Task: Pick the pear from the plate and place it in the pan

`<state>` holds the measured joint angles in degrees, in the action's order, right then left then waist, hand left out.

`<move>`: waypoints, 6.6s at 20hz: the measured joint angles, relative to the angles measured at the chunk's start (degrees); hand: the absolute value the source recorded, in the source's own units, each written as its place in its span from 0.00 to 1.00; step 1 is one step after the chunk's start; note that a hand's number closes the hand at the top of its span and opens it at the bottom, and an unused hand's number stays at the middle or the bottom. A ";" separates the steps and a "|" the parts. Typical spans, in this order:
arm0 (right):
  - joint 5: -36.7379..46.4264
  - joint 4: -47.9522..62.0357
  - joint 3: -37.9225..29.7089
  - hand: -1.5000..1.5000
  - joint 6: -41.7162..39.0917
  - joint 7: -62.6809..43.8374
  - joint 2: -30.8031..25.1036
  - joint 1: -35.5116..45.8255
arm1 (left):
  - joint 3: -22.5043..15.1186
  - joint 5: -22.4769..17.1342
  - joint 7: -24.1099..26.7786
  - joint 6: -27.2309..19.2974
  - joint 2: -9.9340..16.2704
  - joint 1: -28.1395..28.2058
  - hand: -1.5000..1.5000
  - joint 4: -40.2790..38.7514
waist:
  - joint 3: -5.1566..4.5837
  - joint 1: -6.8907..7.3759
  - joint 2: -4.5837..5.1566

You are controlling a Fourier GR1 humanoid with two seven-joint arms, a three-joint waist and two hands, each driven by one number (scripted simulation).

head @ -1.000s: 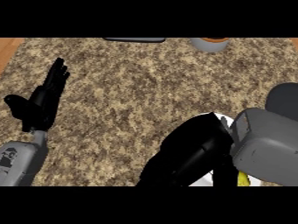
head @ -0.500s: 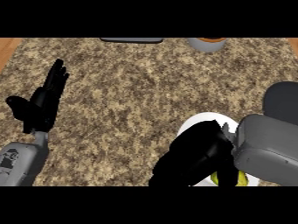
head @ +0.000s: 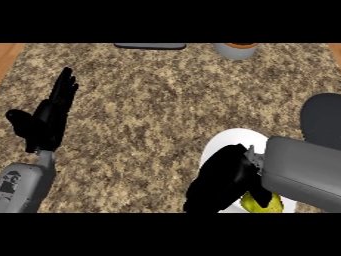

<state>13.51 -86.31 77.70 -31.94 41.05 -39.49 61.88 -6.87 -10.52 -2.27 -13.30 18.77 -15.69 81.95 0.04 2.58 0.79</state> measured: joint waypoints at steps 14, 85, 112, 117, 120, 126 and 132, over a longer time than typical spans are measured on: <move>10.99 5.73 11.21 0.00 10.73 9.57 0.77 2.88 | 1.91 0.07 -0.77 0.95 0.39 1.25 0.50 0.75 | -0.04 -1.38 -0.59; -0.01 3.71 -47.20 1.00 57.56 -59.32 -0.33 -34.62 | 10.27 2.63 -0.08 2.73 -0.13 8.97 0.50 2.51 | -0.17 -9.68 -2.85; -3.45 56.74 -77.92 1.00 60.04 -22.27 -3.18 -31.66 | 7.00 4.26 -2.08 6.59 -3.37 0.46 0.50 1.60 | 0.28 0.02 0.25; -5.75 64.93 -79.56 0.00 50.07 -20.57 -1.71 -28.57 | 6.75 4.61 -1.97 6.41 -3.98 -0.77 0.50 1.03 | 0.35 0.72 0.60; -7.33 68.42 -80.75 0.00 43.17 -17.77 -1.48 -28.19 | 6.79 4.70 -1.85 6.65 -3.84 -0.64 0.50 1.04 | 0.40 0.71 0.63; -9.24 73.52 -84.05 0.00 40.89 -9.88 -0.48 -27.03 | 6.58 5.29 -1.71 6.05 -4.60 0.44 0.50 1.67 | 0.37 0.25 0.42; -16.30 74.67 -91.80 0.00 37.41 -0.71 -1.11 -28.92 | 7.05 5.59 -0.99 5.79 -4.77 2.12 0.50 1.76 | 0.29 -0.95 0.03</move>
<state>-2.79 -11.64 -14.10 5.47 40.34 -40.60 32.96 0.19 -4.93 -3.26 -7.51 14.00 -13.57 83.71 0.33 1.64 0.82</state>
